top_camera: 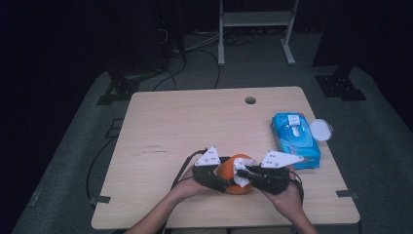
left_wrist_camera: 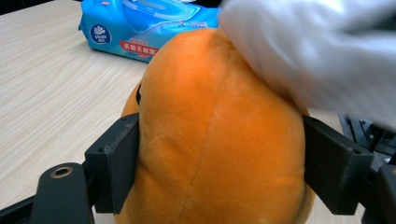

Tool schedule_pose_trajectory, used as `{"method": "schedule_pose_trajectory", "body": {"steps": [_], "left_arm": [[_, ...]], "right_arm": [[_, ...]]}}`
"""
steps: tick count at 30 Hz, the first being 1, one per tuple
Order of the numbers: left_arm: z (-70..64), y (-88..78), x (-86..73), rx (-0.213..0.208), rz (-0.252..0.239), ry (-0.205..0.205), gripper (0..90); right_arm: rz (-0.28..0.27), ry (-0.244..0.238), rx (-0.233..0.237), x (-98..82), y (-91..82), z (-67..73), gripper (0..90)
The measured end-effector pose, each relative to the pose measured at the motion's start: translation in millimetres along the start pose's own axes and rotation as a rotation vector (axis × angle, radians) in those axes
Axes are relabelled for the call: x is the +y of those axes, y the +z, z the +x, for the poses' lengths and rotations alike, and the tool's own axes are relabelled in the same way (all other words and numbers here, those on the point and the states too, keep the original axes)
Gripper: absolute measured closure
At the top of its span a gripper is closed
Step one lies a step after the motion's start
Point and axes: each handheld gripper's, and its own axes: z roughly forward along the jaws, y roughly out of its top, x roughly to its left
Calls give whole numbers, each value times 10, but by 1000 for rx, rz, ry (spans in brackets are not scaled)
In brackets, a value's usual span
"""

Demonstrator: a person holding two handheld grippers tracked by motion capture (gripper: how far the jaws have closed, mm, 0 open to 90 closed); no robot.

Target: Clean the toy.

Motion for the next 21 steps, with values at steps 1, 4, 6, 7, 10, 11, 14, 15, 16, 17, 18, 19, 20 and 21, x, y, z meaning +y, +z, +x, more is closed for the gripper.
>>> {"method": "schedule_pose_trajectory", "body": {"steps": [1,4,6,7,10,11,14,15,16,17,18,19,20,21], "left_arm": [[2,-3,-2,-1,0,1,203],[9,-9,-13,-3,-3,2,202],[16,-25,-20,-7,-3,0,199],[17,-30,-22,-7,-2,0,196],[21,-37,-23,-5,-1,3,190],[25,-40,-21,-3,3,4,189],[58,-36,-12,1,-1,-37,188],[64,-31,-11,4,-6,-53,188],[64,-28,-12,4,-7,-58,188],[59,-27,-11,5,-4,-54,188],[53,-31,-12,5,-2,-45,189],[50,-36,-12,3,1,-45,191],[42,-41,-12,1,3,-44,194],[34,-41,-12,-5,5,-36,198]], "right_arm": [[-9,15,-12,-17,-29,-50,805],[-34,75,-37,-106,-119,-202,804],[-37,107,-54,-165,-163,-289,803],[-34,120,-64,-194,-180,-321,802],[-22,129,-77,-237,-196,-329,802],[-21,122,-78,-229,-193,-298,802],[-25,84,-59,-159,-160,-152,802],[-27,73,-31,-132,-140,-105,801],[-23,55,-2,-104,-110,-50,801],[-15,40,7,-92,-91,-21,800],[-3,20,2,-81,-68,7,801],[2,10,-6,-78,-59,8,802],[0,17,-3,-80,-66,-10,802],[-10,33,-4,-84,-87,-49,803]]}}
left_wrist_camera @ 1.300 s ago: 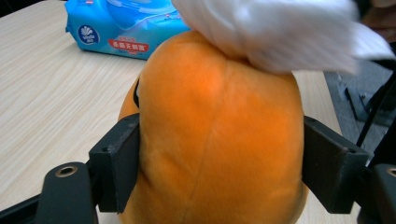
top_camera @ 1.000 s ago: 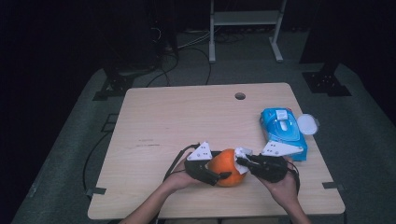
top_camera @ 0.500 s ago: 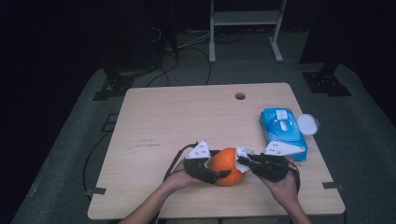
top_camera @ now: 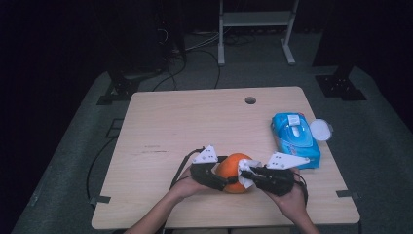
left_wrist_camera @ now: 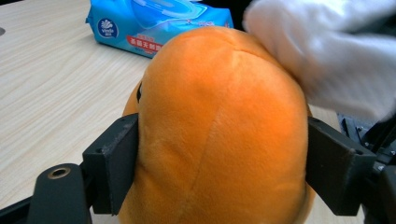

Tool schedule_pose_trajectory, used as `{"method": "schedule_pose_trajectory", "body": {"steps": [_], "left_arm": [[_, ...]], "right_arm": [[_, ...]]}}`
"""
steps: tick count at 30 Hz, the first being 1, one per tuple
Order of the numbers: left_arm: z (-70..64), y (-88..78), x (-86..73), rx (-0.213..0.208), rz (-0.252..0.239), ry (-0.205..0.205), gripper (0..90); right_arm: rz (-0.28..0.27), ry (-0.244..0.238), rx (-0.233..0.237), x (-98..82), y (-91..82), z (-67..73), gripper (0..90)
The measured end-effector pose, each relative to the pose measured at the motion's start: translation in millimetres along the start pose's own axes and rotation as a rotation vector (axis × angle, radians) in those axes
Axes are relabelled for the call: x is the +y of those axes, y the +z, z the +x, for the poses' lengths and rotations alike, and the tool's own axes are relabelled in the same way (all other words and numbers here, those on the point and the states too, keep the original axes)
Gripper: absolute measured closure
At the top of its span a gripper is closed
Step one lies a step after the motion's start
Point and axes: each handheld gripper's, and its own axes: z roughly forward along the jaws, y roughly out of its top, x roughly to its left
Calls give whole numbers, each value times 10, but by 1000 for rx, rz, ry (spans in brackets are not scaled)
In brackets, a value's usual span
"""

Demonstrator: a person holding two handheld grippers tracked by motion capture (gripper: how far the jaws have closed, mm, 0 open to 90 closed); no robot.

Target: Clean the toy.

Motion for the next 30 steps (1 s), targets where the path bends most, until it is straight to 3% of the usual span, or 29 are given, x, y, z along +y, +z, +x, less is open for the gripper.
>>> {"method": "schedule_pose_trajectory", "body": {"steps": [6,8,11,15,18,20,23,26,29,30], "left_arm": [[-108,25,-3,-37,23,105,202],[-134,42,4,-34,31,121,201],[-149,47,4,-39,38,131,198],[-228,80,9,-37,46,170,196],[-295,118,24,-22,59,203,196],[-295,114,22,-19,55,199,197],[-270,105,15,-36,37,184,195],[-232,87,29,-70,27,172,164],[-192,70,21,-93,13,151,165],[-192,69,12,-82,7,152,182]], "right_arm": [[-27,101,-79,-93,-118,-278,802],[-24,131,-78,-129,-114,-323,802],[-26,95,-87,-90,-81,-224,805],[-56,45,-18,25,-36,-39,802],[-27,-14,19,73,30,91,799],[-6,-42,-4,76,45,102,800],[-7,-18,-47,48,-10,-39,801],[-11,33,-40,-6,-43,-158,801],[-7,37,-42,-28,-48,-182,801],[-6,40,-42,-26,-49,-186,801]]}}
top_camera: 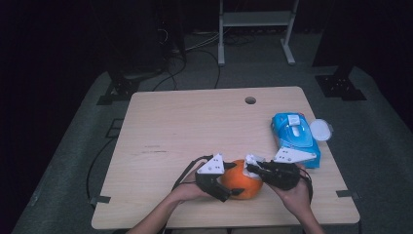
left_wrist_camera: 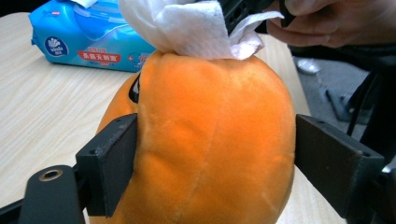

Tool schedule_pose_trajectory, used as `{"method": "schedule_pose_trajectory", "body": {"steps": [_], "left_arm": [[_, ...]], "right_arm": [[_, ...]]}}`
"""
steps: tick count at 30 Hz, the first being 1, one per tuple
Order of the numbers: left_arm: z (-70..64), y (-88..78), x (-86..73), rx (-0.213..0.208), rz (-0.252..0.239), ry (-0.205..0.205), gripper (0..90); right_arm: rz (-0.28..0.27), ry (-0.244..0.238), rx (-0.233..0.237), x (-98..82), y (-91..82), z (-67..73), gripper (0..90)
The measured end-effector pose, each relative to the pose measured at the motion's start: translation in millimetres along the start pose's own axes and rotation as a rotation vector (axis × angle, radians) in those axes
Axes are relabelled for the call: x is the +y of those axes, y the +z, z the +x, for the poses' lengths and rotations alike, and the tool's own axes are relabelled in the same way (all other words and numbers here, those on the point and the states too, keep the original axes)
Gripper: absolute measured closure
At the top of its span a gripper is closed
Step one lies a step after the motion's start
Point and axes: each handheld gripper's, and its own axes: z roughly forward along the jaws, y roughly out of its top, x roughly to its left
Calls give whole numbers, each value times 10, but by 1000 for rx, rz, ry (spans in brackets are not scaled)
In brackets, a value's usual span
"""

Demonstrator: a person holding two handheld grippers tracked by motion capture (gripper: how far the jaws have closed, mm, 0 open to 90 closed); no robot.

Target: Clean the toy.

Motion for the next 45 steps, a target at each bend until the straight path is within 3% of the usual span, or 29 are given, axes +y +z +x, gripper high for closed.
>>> {"method": "schedule_pose_trajectory", "body": {"steps": [4,6,8,10,12,18,23,26,29,31,32,35,40,43,45], "left_arm": [[-34,18,28,40,14,-2,260],[-54,43,39,52,8,-8,262],[-68,64,51,60,10,-5,261],[-87,75,56,63,14,6,257],[-83,62,39,59,1,-2,256],[-110,92,53,54,5,22,254],[-144,130,50,27,20,57,249],[-153,121,54,37,22,64,250],[-154,119,47,34,19,58,251],[-150,124,50,34,19,65,253],[-149,125,52,36,20,66,255],[-126,100,42,40,19,55,256],[-40,57,0,31,3,1,257],[-25,48,3,45,-1,-23,257],[19,39,-12,56,-15,-63,256]], "right_arm": [[-8,-35,-20,61,9,136,804],[-9,-58,13,96,39,260,804],[9,-92,45,113,109,380,804],[49,-138,27,110,202,478,804],[56,-128,18,102,227,435,805],[32,-76,-44,107,90,225,806],[53,-91,-24,117,155,344,805],[68,-123,-55,128,201,355,807],[52,-70,-94,115,121,187,804],[55,-19,-73,88,76,101,802],[54,-17,-80,72,45,76,802],[54,-11,-107,54,-29,35,803],[40,26,-99,3,-90,1,806],[21,-14,-90,43,-94,101,807],[12,-23,-63,75,-98,164,806]]}}
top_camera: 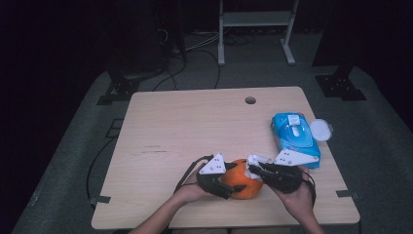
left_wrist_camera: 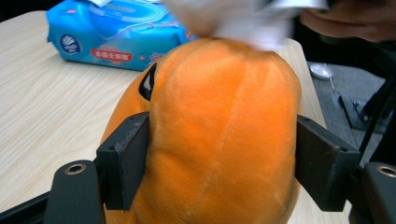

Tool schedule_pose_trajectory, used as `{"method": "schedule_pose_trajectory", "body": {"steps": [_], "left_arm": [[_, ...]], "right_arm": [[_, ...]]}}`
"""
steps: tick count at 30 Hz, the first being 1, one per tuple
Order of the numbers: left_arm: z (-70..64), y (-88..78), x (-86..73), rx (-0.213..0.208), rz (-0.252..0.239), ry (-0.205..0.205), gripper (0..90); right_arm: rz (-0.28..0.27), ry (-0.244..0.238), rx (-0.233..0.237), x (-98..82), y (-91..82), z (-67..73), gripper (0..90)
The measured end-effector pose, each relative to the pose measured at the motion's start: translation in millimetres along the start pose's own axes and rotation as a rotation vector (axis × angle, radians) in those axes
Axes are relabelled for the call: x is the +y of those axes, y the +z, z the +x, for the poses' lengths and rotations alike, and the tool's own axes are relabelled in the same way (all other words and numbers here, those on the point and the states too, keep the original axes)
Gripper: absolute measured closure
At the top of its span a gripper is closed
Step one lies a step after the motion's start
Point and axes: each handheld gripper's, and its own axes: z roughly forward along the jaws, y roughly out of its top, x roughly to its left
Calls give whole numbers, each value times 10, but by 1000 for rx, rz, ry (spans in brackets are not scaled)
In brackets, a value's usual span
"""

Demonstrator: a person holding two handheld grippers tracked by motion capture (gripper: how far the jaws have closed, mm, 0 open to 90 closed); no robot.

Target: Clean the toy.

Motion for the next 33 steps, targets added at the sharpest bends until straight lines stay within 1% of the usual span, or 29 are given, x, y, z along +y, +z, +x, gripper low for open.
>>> {"method": "schedule_pose_trajectory", "body": {"steps": [1,2,4,6,7,9,10,12,13,15,16,17,19,20,21,22,23,24,25,26,28,32,33], "left_arm": [[29,-3,-7,2,-8,-28,256],[55,-8,-13,4,-15,-46,256],[82,-25,-22,10,-19,-62,254],[90,-37,-18,22,-21,-74,252],[96,-40,-15,25,-24,-82,250],[112,-41,-16,13,-28,-96,235],[114,-38,-16,4,-28,-91,209],[105,-27,-18,-15,-26,-66,172],[95,-21,-19,-20,-17,-54,147],[73,-17,-18,-12,2,-18,139],[68,-18,-14,-5,8,-10,141],[68,-22,-11,5,10,-8,174],[75,-28,-8,15,11,-7,220],[77,-22,-10,25,3,-17,231],[78,-11,-11,29,-4,-30,234],[79,-6,-9,30,-2,-33,235],[80,-1,-5,33,-1,-30,234],[80,-4,-3,35,1,-30,234],[85,-17,-6,42,4,-29,234],[90,-29,-11,42,5,-31,234],[108,-50,-19,44,3,-45,234],[146,-53,-27,37,-10,-73,234],[147,-53,-26,37,-10,-74,233]], "right_arm": [[1,-3,23,11,1,31,805],[6,-12,30,17,12,65,803],[22,-44,17,16,34,95,802],[23,-32,13,2,34,54,802],[21,-29,1,-17,25,4,803],[18,4,-9,-56,8,-82,803],[18,14,-15,-74,1,-114,803],[19,28,-15,-94,-1,-148,803],[16,29,-13,-99,5,-156,803],[19,23,-16,-88,18,-143,802],[20,21,-18,-81,24,-137,802],[19,22,-18,-75,28,-126,802],[8,8,-22,-55,24,-73,803],[2,-3,-15,-35,23,-32,803],[-9,-11,15,-7,28,27,803],[-15,-18,51,14,46,82,803],[-3,-39,68,31,78,148,803],[15,-71,62,41,117,206,801],[25,-92,53,43,145,232,801],[33,-96,50,32,172,230,802],[29,-68,58,14,158,162,804],[18,-27,17,-40,67,-9,804],[16,-17,6,-55,47,-52,804]]}}
